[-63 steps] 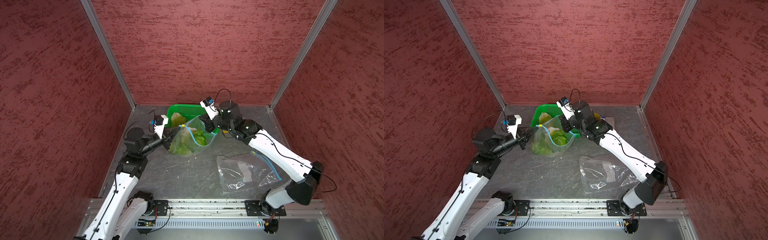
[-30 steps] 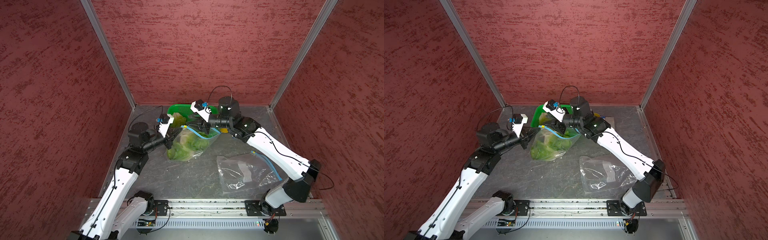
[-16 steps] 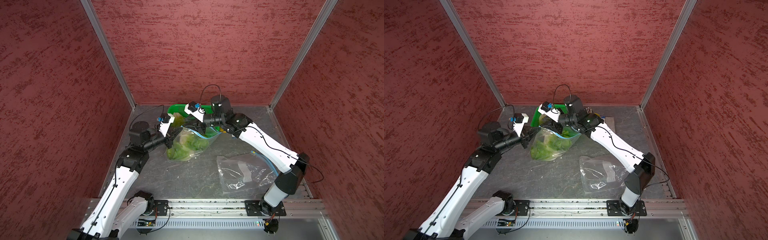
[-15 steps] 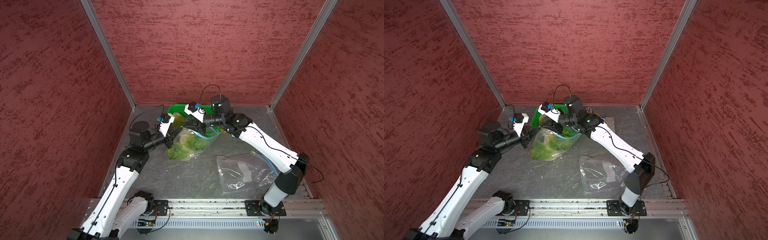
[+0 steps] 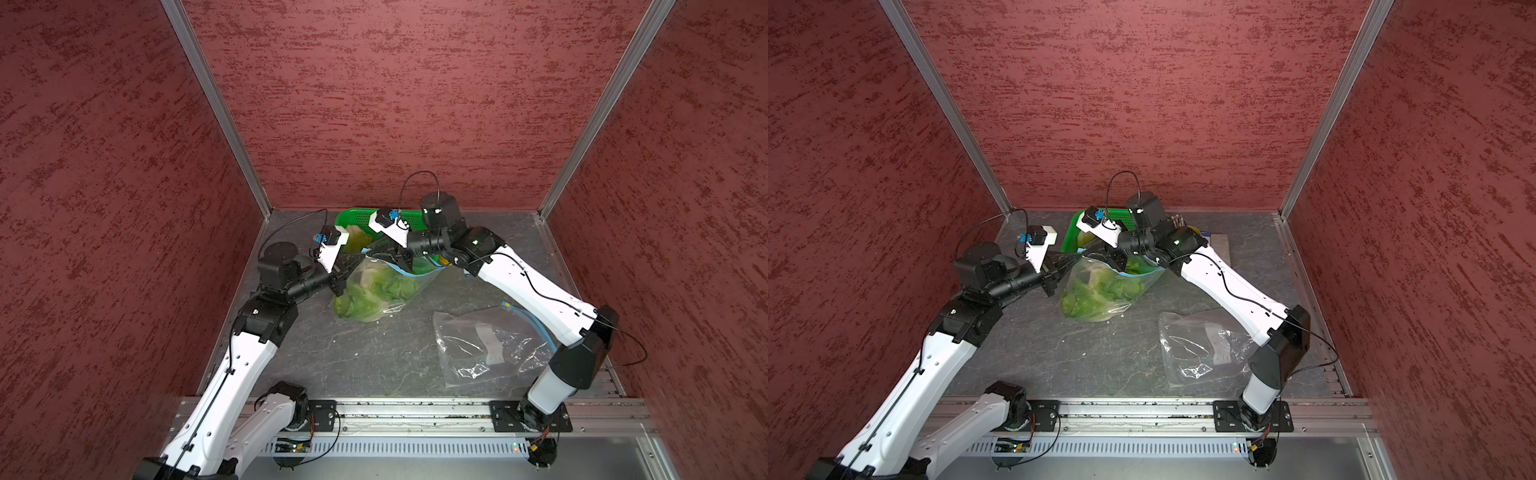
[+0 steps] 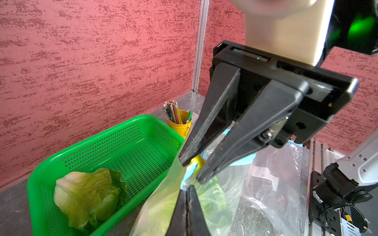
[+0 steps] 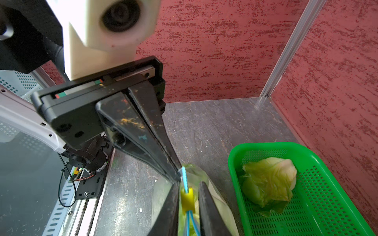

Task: Put the chinese cabbages into a zipper bag and zip it
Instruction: Zip the zipper on the zipper food storage bag.

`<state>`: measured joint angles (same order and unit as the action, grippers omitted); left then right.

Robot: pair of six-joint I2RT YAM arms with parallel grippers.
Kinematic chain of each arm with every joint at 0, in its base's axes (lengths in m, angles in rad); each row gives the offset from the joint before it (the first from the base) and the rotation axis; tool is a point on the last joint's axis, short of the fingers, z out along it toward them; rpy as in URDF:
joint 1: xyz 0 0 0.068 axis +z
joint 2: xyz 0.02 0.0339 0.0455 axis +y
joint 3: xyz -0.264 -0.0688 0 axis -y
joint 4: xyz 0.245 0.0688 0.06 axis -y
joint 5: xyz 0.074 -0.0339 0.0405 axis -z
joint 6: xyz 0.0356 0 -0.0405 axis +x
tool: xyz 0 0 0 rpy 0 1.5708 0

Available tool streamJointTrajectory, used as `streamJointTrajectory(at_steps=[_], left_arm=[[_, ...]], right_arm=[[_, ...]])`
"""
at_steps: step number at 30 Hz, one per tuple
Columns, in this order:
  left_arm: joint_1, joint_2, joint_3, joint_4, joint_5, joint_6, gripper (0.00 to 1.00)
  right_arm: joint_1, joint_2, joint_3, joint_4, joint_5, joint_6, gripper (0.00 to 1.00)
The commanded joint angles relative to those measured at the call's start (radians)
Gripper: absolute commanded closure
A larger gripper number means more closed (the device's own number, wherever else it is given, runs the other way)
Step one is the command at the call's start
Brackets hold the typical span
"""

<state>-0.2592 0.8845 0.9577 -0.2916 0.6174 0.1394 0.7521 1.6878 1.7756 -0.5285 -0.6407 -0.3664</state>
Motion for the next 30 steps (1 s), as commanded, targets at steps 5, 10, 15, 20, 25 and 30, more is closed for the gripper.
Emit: streamJointTrajectory(at_steps=[5, 10, 15, 20, 25, 30], left_arm=[[-0.006, -0.012, 0.033, 0.035, -0.026, -0.001, 1.0], [-0.006, -0.013, 0.042, 0.041, -0.045, -0.02, 1.0], [-0.006, -0.031, 0.049, 0.046, -0.07, -0.042, 1.0], [-0.006, -0.048, 0.057, 0.037, -0.095, -0.049, 1.0], [-0.006, -0.045, 0.074, 0.002, -0.108, -0.049, 1.0], [-0.006, -0.041, 0.086, 0.001, -0.068, -0.085, 1.0]], right_arm=[[0.006, -0.02, 0.013, -0.004, 0.008, 0.0, 0.88], [0.005, -0.032, 0.007, -0.004, 0.023, 0.002, 0.92], [0.001, -0.04, 0.009, -0.023, 0.045, 0.0, 0.92], [-0.007, -0.057, 0.005, -0.028, 0.053, 0.006, 0.92], [-0.011, -0.084, -0.01, -0.019, 0.059, 0.012, 0.92], [-0.011, -0.087, -0.015, -0.024, 0.068, 0.016, 0.92]])
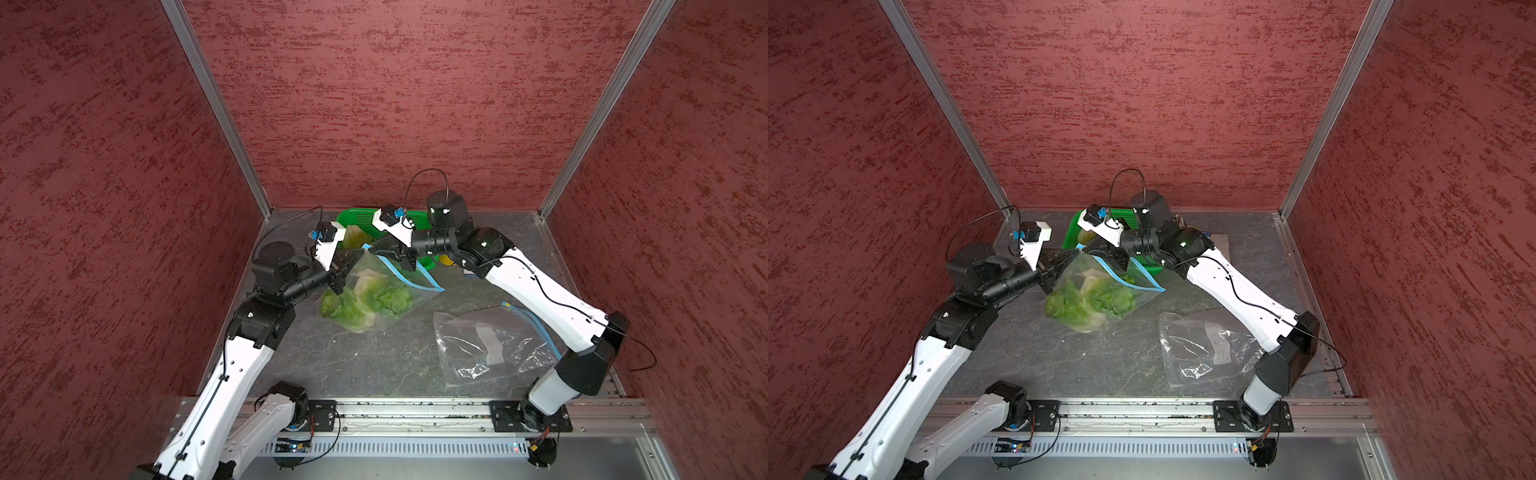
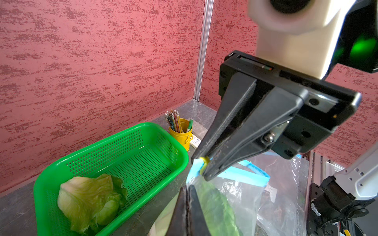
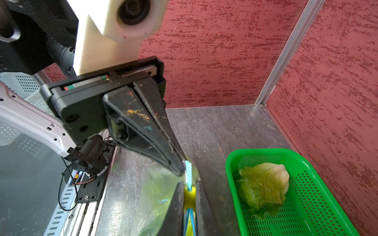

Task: Put the chinese cabbages into a zipper bag and zip it
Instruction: Zip the zipper on the zipper food storage bag.

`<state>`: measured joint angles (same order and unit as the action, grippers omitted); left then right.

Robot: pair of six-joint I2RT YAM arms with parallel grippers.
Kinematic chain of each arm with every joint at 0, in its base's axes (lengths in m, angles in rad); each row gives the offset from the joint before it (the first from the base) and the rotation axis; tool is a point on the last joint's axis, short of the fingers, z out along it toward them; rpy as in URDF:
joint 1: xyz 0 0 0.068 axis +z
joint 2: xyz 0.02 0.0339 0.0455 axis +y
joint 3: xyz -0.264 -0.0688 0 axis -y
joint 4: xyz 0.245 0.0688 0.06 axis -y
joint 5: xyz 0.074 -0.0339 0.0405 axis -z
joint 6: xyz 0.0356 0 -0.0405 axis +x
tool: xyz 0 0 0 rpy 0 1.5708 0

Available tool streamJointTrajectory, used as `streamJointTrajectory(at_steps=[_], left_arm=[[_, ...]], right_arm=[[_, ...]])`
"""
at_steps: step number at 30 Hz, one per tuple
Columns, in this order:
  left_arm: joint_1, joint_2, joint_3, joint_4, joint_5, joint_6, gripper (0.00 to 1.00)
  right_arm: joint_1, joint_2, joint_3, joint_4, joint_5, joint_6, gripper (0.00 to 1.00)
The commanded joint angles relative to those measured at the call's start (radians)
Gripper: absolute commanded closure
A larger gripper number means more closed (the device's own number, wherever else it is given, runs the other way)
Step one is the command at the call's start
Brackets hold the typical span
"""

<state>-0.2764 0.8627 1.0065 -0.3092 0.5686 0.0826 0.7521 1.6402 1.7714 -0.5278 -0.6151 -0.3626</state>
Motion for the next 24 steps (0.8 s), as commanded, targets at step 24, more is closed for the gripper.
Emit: streamJointTrajectory(at_steps=[24], left_arm=[[-0.006, 0.132, 0.087, -0.054, 0.182, 0.095, 0.7]], right_arm=[[-0.012, -0.022, 0.034, -0.021, -0.041, 0.026, 0.93]])
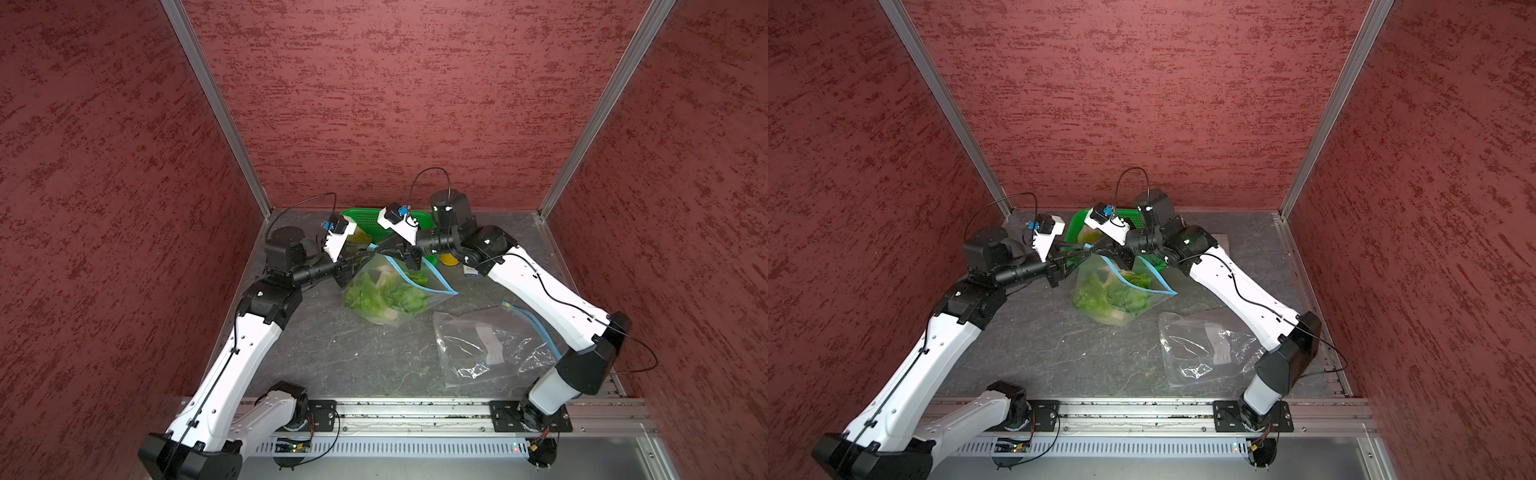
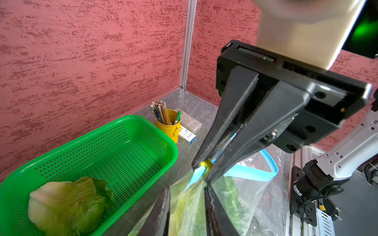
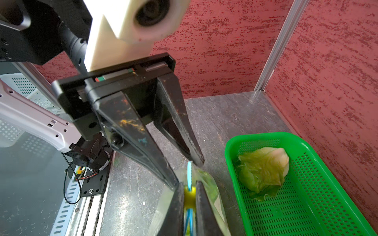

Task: Put the chinese cabbages into a zipper bag and zip it
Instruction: Zip the zipper on the zipper food storage bag.

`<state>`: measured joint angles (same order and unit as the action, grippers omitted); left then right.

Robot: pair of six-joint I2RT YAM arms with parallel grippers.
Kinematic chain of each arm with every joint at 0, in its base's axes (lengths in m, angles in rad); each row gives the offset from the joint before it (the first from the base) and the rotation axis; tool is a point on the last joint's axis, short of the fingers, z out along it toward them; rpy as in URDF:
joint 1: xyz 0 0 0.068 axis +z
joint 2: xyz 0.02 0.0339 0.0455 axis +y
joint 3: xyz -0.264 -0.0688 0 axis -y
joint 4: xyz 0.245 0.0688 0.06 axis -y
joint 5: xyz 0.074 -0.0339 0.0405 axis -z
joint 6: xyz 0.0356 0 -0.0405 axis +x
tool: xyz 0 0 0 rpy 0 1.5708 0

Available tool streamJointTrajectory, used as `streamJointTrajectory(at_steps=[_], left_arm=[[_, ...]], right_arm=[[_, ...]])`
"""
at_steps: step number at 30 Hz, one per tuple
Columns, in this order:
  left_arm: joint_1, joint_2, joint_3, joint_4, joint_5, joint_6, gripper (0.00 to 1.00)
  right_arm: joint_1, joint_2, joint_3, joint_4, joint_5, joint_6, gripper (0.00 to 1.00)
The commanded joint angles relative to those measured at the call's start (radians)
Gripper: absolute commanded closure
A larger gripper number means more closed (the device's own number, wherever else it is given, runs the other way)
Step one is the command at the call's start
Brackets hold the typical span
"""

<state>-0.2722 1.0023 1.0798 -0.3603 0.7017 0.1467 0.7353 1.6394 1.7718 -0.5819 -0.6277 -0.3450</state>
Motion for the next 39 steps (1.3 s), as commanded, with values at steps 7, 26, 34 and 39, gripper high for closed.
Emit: streamJointTrajectory(at_steps=[7, 26, 34, 39], left_arm=[[-0.005, -0.021, -0.001, -0.008, 0.023, 0.051, 0.8], [-0.007, -0.066, -0.02, 0.121, 0.044, -0.02, 1.0], [-0.003, -0.112, -0.026, 0.148, 0.008, -0.047, 1.0], [-0.001, -0.149, -0.028, 0.156, -0.008, -0.061, 1.0]], right_arm=[[0.006, -0.033, 0.027, 0.036, -0.036, 0.006, 0.93], [-0.007, -0.08, -0.061, 0.072, 0.016, 0.032, 0.93], [-0.024, -0.109, -0.102, 0.078, 0.025, 0.051, 0.92], [-0.035, -0.131, -0.142, 0.087, 0.031, 0.069, 0.92]])
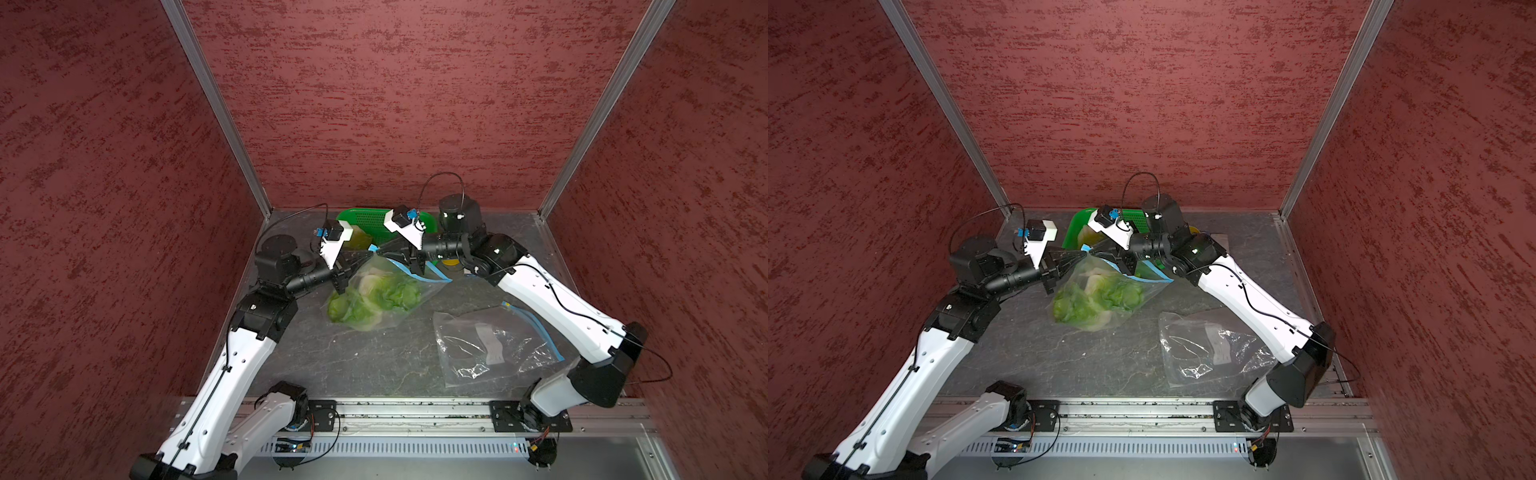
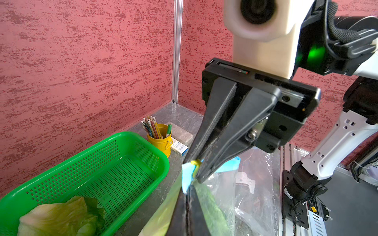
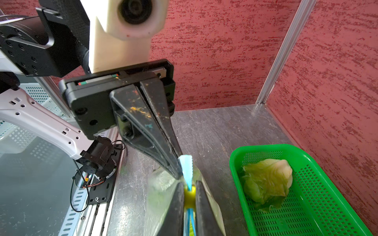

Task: Put the chinese cabbages into a zipper bag and zip it
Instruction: Zip the zipper on the zipper food storage bag.

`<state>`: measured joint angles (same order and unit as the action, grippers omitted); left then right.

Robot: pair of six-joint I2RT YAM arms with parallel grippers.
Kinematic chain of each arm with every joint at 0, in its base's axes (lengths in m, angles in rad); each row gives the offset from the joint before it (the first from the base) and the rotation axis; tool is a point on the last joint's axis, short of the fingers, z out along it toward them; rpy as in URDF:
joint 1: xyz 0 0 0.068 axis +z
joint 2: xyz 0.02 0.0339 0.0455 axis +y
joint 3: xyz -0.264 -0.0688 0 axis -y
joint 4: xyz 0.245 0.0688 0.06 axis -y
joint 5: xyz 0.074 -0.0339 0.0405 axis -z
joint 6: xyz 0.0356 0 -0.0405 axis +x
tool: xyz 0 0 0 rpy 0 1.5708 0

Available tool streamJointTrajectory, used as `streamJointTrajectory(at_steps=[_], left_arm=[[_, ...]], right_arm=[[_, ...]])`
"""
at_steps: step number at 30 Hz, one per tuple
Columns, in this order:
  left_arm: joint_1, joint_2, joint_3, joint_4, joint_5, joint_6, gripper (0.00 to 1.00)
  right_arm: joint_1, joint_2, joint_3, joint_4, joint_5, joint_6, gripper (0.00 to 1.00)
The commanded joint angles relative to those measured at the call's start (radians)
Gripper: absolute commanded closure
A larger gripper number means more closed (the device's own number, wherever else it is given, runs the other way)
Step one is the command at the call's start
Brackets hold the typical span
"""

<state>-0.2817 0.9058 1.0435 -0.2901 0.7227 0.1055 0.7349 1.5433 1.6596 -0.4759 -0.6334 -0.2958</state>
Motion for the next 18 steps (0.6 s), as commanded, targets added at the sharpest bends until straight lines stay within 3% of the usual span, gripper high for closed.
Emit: streamJointTrajectory(at_steps=[1, 7, 18], left_arm=[[0.008, -0.058, 0.005, 0.093, -0.032, -0.024, 1.0], [0.01, -0.076, 0.011, 0.088, -0.054, -0.032, 1.0], [0.018, -0.12, 0.012, 0.058, -0.193, -0.043, 1.0]], right_arm=[[-0.037, -0.041, -0.039, -0.018, 0.037, 0.023, 0.92], [-0.055, -0.073, -0.089, 0.001, 0.041, 0.036, 0.92], [-0.1, -0.133, -0.172, 0.026, 0.044, 0.06, 0.92]])
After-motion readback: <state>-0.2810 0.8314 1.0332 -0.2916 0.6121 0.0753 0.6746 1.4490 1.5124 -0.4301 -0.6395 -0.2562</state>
